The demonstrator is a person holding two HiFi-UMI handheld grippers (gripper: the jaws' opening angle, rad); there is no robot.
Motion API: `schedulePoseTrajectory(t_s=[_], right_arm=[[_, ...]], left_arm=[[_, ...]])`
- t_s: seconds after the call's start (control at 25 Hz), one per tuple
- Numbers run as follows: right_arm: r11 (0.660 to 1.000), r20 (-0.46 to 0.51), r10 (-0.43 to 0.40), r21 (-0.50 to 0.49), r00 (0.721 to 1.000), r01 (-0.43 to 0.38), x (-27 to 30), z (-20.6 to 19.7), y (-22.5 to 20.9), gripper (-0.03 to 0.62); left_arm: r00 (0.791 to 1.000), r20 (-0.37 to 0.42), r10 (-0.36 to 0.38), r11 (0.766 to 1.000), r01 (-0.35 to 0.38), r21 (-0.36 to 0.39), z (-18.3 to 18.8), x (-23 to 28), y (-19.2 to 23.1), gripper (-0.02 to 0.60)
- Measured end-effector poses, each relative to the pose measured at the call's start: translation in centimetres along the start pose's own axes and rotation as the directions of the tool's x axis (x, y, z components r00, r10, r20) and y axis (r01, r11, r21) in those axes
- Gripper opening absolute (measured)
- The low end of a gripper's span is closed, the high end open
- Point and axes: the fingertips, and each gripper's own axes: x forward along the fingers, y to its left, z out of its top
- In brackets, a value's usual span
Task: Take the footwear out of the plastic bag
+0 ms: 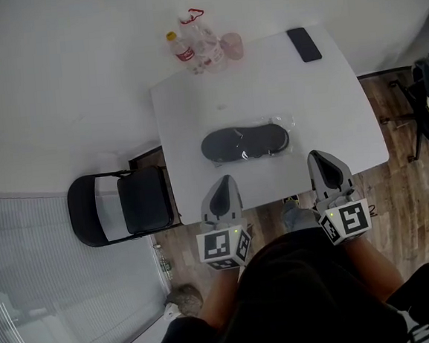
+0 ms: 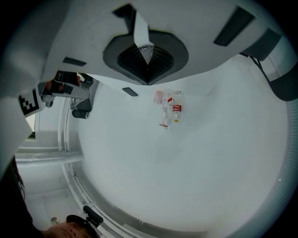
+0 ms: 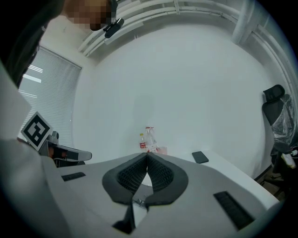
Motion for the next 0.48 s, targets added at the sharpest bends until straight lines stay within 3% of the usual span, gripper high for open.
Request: schedulePoseTrajectory(t_s=[0.12,0.32,0.48], right_arm=[[1.0,0.004,0.019,0.009,1.0,-0.019,1.3,0.1,-1.2,0.018],[0.998,0.018,0.05,0.028,0.999,-0.051,3.2,0.2,-3.0,0.018],[0.997,0.029,0.063,0.049,0.998,-0.064,4.1,0.3,-4.2,0.018]], left_arm=[[1.0,-0.004,0.019,1.0,-0.019,0.02,0.4,1.5,0.0,0.023],[0.999,-0.025,0.048,0.991,-0.044,0.128,1.4,3.8,0.6,0.023],[0.997,-0.052,0.061,0.983,-0.051,0.174,2.0,4.7,1.3,0.023]])
